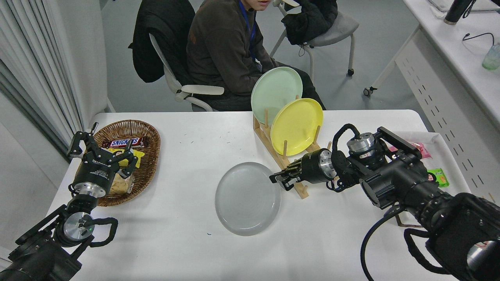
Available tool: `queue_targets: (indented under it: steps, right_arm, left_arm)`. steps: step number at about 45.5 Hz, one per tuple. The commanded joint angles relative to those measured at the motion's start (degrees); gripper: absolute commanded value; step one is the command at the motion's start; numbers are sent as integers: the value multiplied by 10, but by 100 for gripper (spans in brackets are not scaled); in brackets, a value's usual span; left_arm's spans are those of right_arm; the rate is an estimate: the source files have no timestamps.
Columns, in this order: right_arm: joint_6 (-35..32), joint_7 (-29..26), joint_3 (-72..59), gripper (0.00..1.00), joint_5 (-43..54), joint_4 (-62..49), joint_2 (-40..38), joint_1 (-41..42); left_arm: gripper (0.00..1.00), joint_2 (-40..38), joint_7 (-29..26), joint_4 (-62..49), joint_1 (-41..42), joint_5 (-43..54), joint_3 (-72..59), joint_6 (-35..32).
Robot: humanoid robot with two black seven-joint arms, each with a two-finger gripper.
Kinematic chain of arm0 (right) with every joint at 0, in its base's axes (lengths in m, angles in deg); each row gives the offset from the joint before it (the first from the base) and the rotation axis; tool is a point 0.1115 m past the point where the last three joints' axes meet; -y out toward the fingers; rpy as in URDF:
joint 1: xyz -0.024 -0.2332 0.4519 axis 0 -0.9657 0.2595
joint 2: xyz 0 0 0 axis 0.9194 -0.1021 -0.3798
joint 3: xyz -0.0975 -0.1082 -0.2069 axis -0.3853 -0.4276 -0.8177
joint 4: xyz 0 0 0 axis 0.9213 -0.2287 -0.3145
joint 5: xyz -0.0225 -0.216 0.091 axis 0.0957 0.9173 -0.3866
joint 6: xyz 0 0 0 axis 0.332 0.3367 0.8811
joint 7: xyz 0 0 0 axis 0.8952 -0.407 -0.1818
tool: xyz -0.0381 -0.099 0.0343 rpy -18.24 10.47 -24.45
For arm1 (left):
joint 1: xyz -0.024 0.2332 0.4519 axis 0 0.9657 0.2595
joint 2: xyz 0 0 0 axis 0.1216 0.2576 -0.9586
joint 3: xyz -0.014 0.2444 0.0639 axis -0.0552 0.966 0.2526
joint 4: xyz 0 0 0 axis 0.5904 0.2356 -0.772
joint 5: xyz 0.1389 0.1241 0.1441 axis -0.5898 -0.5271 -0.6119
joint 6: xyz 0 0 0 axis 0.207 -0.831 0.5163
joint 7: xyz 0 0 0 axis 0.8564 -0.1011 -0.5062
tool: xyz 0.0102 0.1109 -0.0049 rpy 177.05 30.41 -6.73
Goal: Place the plate on the table
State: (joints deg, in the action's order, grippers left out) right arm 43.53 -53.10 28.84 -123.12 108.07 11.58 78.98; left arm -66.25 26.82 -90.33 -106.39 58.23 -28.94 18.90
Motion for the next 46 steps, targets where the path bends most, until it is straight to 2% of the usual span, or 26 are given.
queue_targets:
  steps: [1, 18, 37, 46]
  right_arm:
    - [54, 0, -1, 0, 0, 15, 0, -3]
    - [62, 0, -4, 0, 1, 14, 0, -14]
    - [111, 0, -2, 0, 3, 11, 0, -8]
    - [114, 0, 5, 0, -1, 7, 0, -22]
  left_arm:
    - [98, 0, 0, 0, 0, 0, -1, 0]
    - [98, 0, 0, 0, 0, 0, 0, 0]
    - [98, 0, 0, 0, 0, 0, -1, 0]
    - [98, 0, 0, 0, 0, 0, 0, 0]
